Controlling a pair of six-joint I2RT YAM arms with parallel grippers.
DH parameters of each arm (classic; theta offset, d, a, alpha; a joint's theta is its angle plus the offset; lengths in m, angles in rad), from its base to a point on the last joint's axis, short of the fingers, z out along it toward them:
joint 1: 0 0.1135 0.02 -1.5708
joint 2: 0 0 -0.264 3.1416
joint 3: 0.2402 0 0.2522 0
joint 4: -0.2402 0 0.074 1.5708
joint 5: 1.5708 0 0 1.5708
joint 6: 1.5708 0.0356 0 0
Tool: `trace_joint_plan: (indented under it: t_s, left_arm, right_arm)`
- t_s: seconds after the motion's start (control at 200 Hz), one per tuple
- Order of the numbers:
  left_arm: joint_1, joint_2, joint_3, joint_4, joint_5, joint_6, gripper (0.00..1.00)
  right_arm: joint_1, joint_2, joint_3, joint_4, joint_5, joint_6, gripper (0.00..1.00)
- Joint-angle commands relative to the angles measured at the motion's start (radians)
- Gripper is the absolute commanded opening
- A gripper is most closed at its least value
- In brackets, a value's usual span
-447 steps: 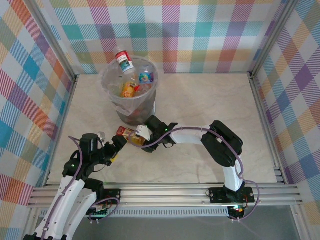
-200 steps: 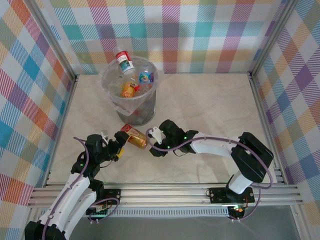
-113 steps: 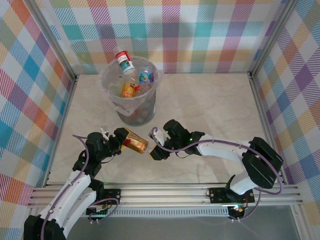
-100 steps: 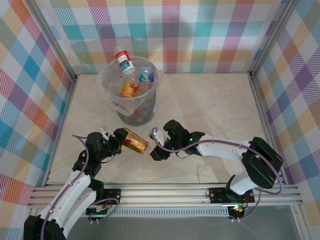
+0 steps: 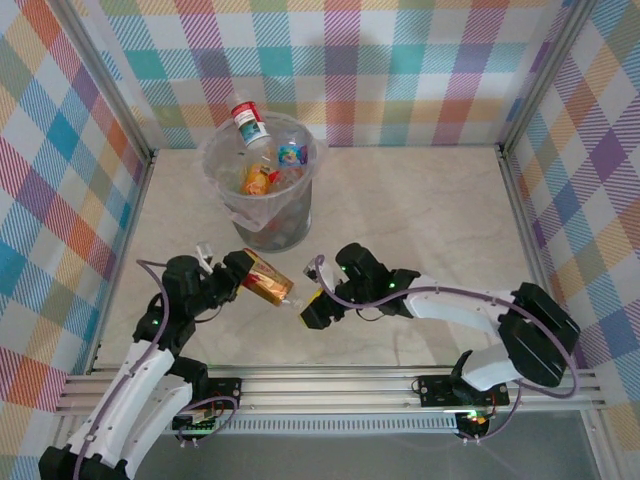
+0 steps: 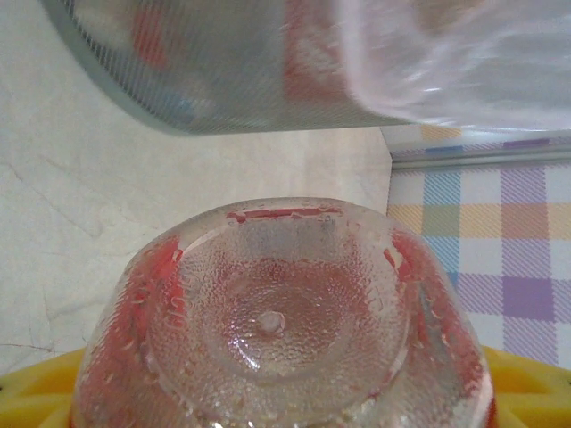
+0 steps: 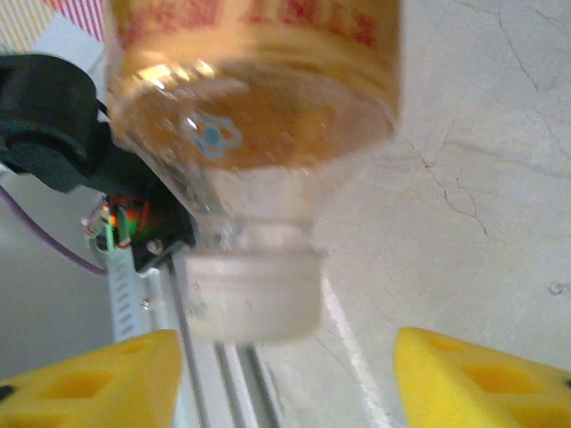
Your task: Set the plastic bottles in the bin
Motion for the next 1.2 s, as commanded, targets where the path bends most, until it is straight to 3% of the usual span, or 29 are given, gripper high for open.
trace_joint_plan:
  t_s: [0.0,0.325,0.585,0.955,1.195]
  left_arm:
    - [-0.006,-0.007,0.141,-0.194,-0.036,0.145,0.58]
    - [-0.001,0.217,0.573,-0.395,-0.083,0.364,0.58]
    - [0.025,0.509,1.015,-0.508,-0.093,0.519,0.57]
    - [0.126,0.878,1.38,-0.511,-0.008,0.497,0.59]
    - [0.217,1.043,1.481,-0.503,0.138,0.454,0.61]
  right_arm:
    - [0.005,-0.088,-0.018,0.045,-0.012,0.025,0.76]
    - [0.006,-0.347,-0.051,-0.057,0.099,0.024,0.98]
    - [0.006,-0.543,-0.083,-0.165,0.216,0.011,1.0]
    - [0.004,-0.597,-0.094,-0.196,0.274,0.039,1.0]
    - [0.004,-0.616,-0.096,-0.21,0.296,0.051,1.0]
